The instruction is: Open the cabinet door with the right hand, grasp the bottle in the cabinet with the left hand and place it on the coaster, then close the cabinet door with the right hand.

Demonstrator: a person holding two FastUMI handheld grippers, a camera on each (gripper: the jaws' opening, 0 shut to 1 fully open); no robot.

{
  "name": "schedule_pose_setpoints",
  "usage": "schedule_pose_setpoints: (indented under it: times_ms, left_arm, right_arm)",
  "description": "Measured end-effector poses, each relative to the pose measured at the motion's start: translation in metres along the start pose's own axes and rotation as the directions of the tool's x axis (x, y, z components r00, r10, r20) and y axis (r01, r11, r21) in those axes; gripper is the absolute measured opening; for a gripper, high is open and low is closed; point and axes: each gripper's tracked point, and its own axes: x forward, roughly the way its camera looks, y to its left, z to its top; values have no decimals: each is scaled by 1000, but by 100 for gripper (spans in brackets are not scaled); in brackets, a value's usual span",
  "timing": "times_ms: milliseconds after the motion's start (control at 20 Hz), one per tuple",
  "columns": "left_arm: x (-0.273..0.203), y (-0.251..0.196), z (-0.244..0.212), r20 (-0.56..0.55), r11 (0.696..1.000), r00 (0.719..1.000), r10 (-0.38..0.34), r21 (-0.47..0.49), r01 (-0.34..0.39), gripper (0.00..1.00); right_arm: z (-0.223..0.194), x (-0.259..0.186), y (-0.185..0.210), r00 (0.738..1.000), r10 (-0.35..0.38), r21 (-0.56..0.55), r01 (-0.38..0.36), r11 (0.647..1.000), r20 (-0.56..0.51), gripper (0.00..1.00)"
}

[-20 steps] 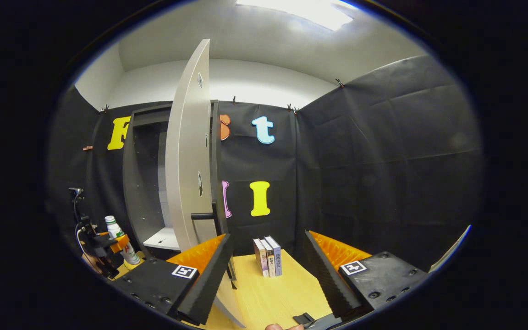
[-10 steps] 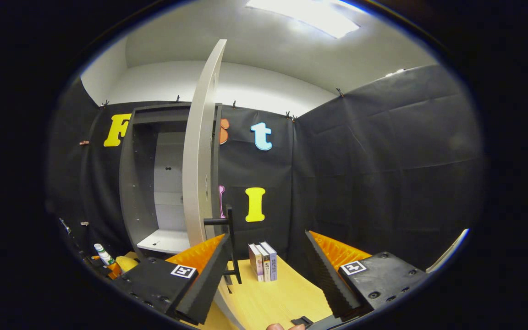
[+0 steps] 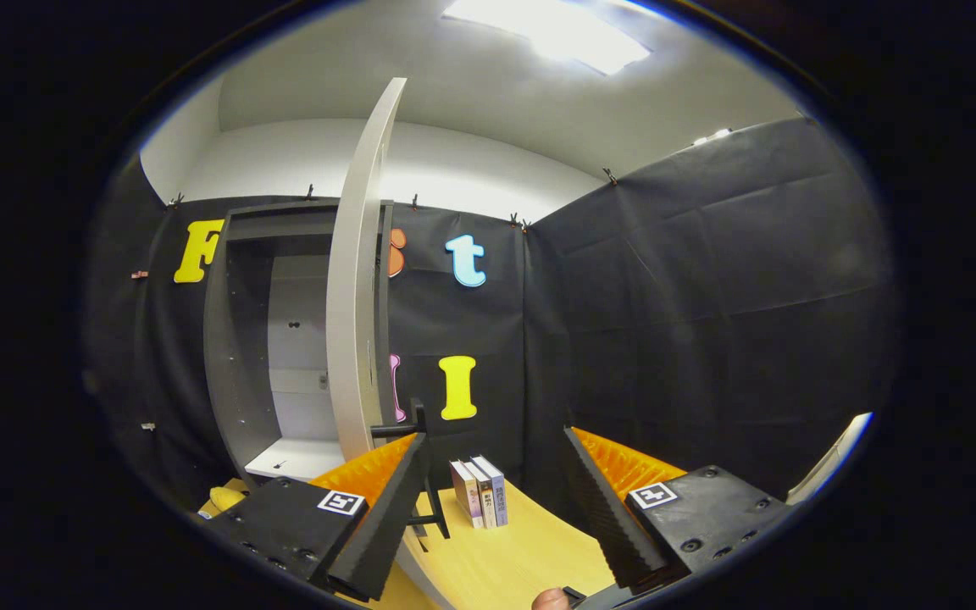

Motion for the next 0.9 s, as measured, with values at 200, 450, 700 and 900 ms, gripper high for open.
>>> schedule_pose_setpoints:
  times_ms: [200, 450, 700, 900]
  left_arm:
    - [-1, 10, -33, -9, 1000, 1000, -8, -18, 8, 79]
    - [0, 6, -53, -19, 999, 999, -34, -18, 34, 79]
    - [-3, -4, -65, -33, 997, 997, -72, -3, 72, 79]
    - [-1, -3, -71, -64, 998, 996, -63, 4, 64, 81]
  right_arm:
    - [3, 1, 1, 1000, -27, -34, 27, 999, 0, 97]
    - [4, 0, -1, 999, -47, -16, 47, 999, -25, 99]
    - [5, 1, -1, 998, -65, -14, 65, 998, -26, 98]
    - [-1, 1, -3, 996, -72, -8, 72, 997, -49, 97]
